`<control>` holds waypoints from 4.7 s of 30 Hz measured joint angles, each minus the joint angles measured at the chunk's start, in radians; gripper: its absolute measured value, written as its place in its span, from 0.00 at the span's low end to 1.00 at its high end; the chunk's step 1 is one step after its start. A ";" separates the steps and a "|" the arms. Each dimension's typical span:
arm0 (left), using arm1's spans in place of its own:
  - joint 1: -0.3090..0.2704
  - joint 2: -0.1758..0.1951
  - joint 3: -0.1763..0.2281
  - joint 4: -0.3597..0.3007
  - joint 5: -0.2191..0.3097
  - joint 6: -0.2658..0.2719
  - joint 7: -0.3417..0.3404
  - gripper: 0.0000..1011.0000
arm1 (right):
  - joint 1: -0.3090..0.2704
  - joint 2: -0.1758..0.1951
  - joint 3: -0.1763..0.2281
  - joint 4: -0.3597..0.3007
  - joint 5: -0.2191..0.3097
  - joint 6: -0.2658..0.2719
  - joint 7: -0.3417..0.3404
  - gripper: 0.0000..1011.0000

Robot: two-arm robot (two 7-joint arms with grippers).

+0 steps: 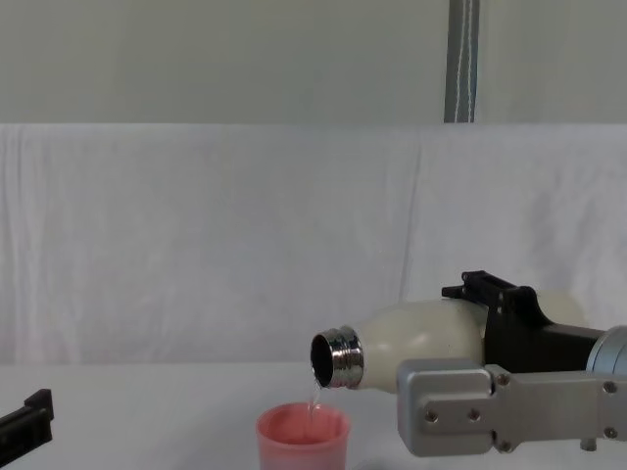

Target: Grasp the thermos with one hand and pour water into the cup lid.

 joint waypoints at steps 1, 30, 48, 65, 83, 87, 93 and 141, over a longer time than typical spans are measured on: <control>0.000 0.000 0.000 0.000 0.000 0.000 0.000 0.99 | 0.000 0.000 0.000 0.000 0.000 0.000 0.000 0.94; 0.000 0.000 0.000 0.000 0.000 0.000 0.000 0.99 | 0.007 0.003 -0.003 0.003 -0.002 0.000 0.000 0.94; 0.000 0.000 0.000 0.000 0.000 0.000 0.000 0.99 | -0.008 -0.008 0.021 -0.003 0.045 -0.004 -0.002 0.94; 0.000 0.000 0.000 0.000 0.000 0.000 0.000 0.99 | -0.080 -0.074 0.144 -0.024 0.263 -0.047 -0.016 0.94; 0.000 0.000 0.000 0.000 0.000 0.000 0.000 0.99 | -0.125 -0.108 0.259 -0.071 0.480 -0.105 0.023 0.94; 0.000 0.000 0.000 0.000 0.000 0.000 0.000 0.99 | -0.136 -0.118 0.283 -0.083 0.531 -0.115 0.031 0.94; 0.000 0.000 0.000 0.000 0.000 0.000 0.000 0.99 | -0.146 -0.124 0.300 -0.096 0.573 -0.122 0.042 0.94; 0.000 0.000 0.000 0.000 0.000 0.000 0.000 0.99 | -0.261 -0.221 0.501 -0.088 0.988 -0.079 0.078 0.94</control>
